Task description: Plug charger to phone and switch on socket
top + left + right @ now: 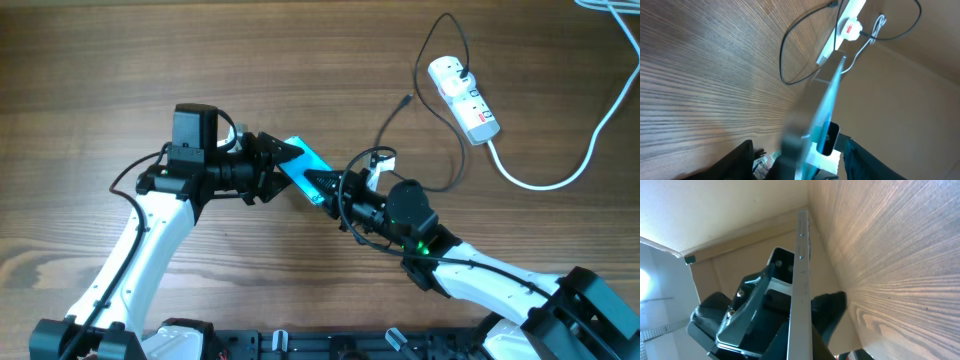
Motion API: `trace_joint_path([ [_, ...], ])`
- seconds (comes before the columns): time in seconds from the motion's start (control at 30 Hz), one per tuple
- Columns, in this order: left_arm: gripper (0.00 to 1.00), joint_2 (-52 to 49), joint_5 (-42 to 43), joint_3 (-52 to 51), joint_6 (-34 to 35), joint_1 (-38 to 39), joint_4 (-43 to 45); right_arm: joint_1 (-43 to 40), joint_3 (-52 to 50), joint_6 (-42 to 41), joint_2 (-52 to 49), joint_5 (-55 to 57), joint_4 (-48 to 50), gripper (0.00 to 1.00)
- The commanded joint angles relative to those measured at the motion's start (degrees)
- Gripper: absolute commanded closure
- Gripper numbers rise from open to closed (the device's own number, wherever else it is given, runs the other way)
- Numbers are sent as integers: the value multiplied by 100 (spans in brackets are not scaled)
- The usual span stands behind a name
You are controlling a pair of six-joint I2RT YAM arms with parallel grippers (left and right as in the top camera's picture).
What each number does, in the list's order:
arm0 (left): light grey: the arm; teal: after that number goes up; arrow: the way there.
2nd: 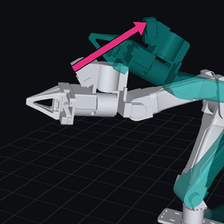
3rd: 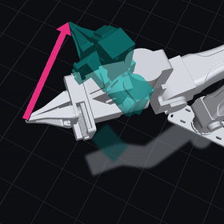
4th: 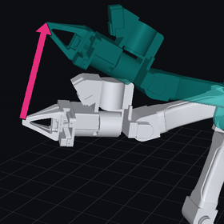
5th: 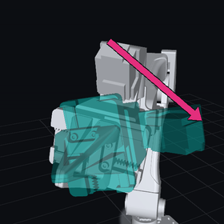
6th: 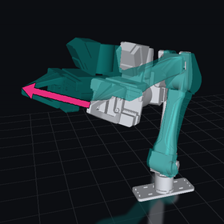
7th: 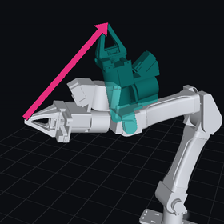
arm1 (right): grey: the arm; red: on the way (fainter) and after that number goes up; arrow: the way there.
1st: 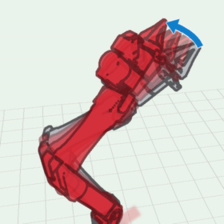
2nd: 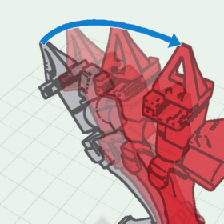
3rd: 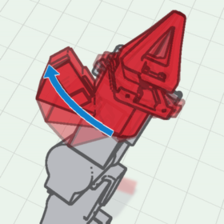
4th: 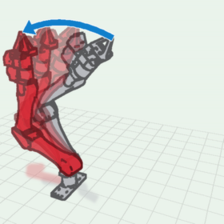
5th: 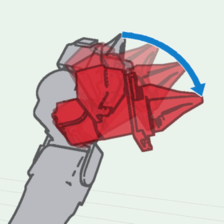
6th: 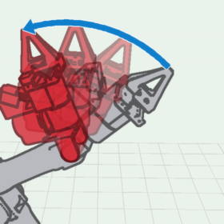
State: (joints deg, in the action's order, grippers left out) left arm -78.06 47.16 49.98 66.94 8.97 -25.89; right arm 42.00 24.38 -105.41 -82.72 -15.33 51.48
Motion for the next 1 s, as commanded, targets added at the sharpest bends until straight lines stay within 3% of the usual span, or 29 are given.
trace_joint_path([
  [0.0,55,-44,-205,-26,151,125,46,59,111,-90,59,76,98,95],
  [0.13,55,-44,-262,-26,221,212,46,59,111,-118,57,72,103,95],
  [0.27,65,-44,-387,-26,258,306,48,59,111,-107,57,72,96,95],
  [0.3,75,-44,-400,-26,262,319,105,59,111,-109,57,72,96,95],
  [0.43,96,-44,-398,-26,481,319,197,59,111,-98,57,72,-7,95],
  [0.97,96,-44,-728,-26,452,315,302,59,111,-131,57,70,-120,95],
])
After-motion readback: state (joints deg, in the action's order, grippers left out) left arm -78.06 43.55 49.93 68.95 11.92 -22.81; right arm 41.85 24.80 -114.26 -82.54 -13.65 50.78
